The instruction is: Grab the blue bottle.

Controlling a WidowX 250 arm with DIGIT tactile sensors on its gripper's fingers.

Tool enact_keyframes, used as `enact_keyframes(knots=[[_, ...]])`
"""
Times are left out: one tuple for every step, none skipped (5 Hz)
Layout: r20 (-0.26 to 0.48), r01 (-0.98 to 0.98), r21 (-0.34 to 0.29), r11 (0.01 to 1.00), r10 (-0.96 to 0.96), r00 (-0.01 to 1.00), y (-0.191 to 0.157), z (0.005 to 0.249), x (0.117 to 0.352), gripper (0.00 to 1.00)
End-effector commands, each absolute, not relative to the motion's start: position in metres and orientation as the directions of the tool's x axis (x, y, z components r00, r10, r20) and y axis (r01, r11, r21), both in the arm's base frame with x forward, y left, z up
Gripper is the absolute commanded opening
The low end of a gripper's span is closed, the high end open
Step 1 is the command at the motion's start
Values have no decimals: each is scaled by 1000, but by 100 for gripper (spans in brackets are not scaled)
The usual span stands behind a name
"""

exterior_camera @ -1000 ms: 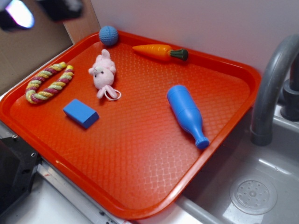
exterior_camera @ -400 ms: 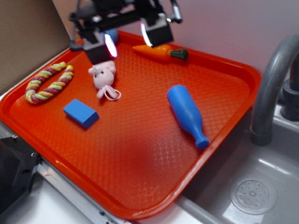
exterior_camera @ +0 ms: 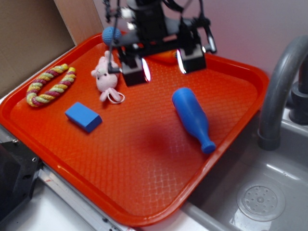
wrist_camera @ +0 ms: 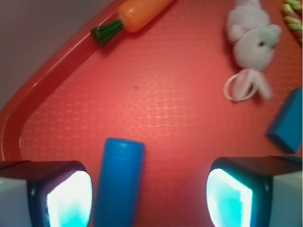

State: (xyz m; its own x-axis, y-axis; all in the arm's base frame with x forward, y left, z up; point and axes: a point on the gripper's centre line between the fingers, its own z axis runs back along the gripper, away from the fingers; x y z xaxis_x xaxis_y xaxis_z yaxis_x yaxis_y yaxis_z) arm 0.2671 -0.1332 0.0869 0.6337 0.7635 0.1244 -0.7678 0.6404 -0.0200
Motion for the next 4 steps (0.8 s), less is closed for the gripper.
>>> enact_keyframes(knots=[[60,-719,-22,695,719,693,-150,50,282,100],[22,-678,-23,734,679,734,-160,31,282,100],[26,-667,-31,744,668,744,-162,24,279,100],[26,-615,-35,788,616,787,-162,28,278,0]])
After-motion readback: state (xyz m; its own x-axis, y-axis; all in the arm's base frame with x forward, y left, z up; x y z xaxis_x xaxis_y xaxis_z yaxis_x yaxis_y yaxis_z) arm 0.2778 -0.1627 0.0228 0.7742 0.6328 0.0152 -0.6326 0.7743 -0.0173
